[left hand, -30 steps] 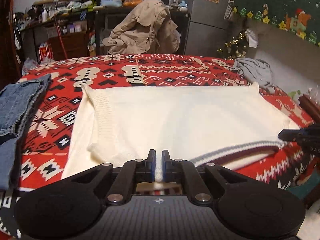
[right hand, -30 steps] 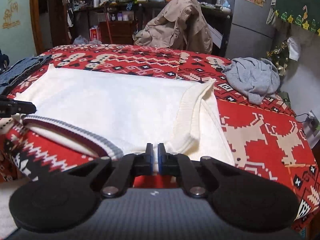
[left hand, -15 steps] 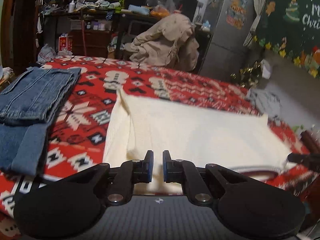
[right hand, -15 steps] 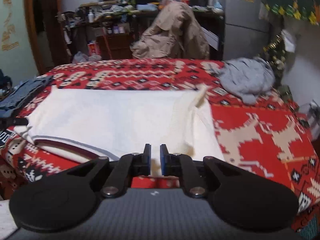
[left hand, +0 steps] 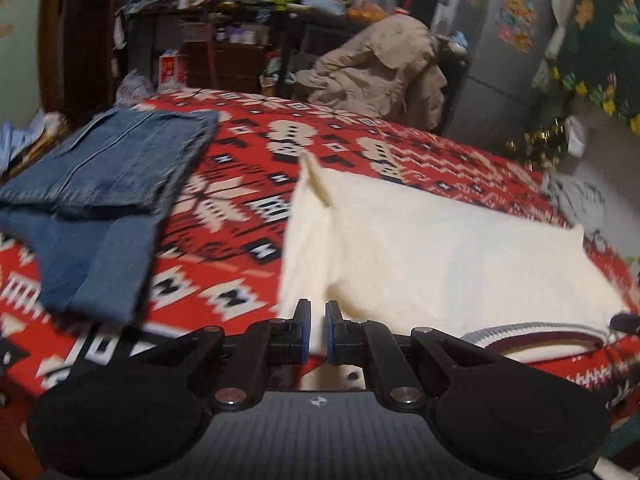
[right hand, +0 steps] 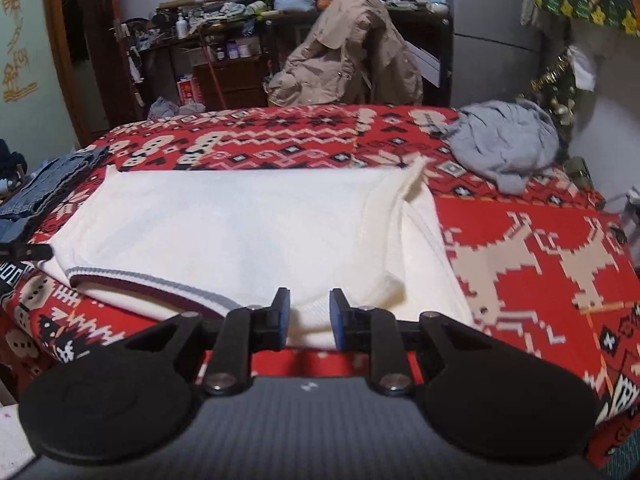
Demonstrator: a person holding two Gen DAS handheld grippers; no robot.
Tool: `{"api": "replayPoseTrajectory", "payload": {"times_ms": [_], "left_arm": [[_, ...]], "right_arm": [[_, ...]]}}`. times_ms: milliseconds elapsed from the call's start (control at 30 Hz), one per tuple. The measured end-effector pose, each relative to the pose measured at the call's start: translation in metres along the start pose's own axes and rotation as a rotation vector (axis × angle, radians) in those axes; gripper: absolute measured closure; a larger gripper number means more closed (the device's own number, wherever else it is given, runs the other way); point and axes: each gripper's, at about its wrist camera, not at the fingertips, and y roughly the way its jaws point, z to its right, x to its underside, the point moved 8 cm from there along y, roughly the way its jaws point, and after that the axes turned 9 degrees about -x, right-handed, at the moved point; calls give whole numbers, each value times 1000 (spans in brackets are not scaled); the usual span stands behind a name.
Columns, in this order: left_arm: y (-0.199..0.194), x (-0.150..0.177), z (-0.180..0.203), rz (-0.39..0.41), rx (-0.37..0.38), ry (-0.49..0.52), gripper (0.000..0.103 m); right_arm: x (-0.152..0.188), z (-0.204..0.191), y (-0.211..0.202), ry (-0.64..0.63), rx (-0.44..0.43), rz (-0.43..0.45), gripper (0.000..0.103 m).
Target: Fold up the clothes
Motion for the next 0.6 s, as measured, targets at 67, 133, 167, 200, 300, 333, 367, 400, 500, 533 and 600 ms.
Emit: {"api": "replayPoseTrajectory", "payload": {"times_ms": [67, 133, 167, 200, 300, 333, 367, 400, 500, 533, 600], "left_arm": [[-6, 2, -8, -2, 16, -44, 95], [-11, 3, -12, 0, 13, -66, 93], [-13, 3, -14, 2, -5, -66, 88], [-14, 4, -16, 5, -25, -66, 74], [-12, 5, -20, -5, -27, -80, 73], [-11, 6, -21, -13, -17, -91, 73], [-11, 5, -20, -12, -12, -93, 73], [-10, 5, -18, -11, -5, -93, 73], [-6, 3, -13, -10, 7, -90, 74], [-5, 2, -12, -8, -4, -76, 91], [-4, 0, -8, -4, -25, -50, 94]], "right_arm": [[3, 4, -2, 11, 4, -4, 77], [6, 6, -3, 16, 6, -8, 76], [6, 6, -3, 16, 5, -10, 76], [7, 6, -3, 16, 5, -12, 76], [7, 3, -2, 11, -1, -15, 75], [7, 2, -1, 10, -3, -15, 75], [7, 1, -1, 8, -6, -16, 74], [7, 1, 0, 6, -8, -17, 74], [6, 0, 1, 3, -10, -18, 73], [6, 0, 1, 4, -10, -18, 72], [6, 0, 0, 4, -10, -19, 72]]}}
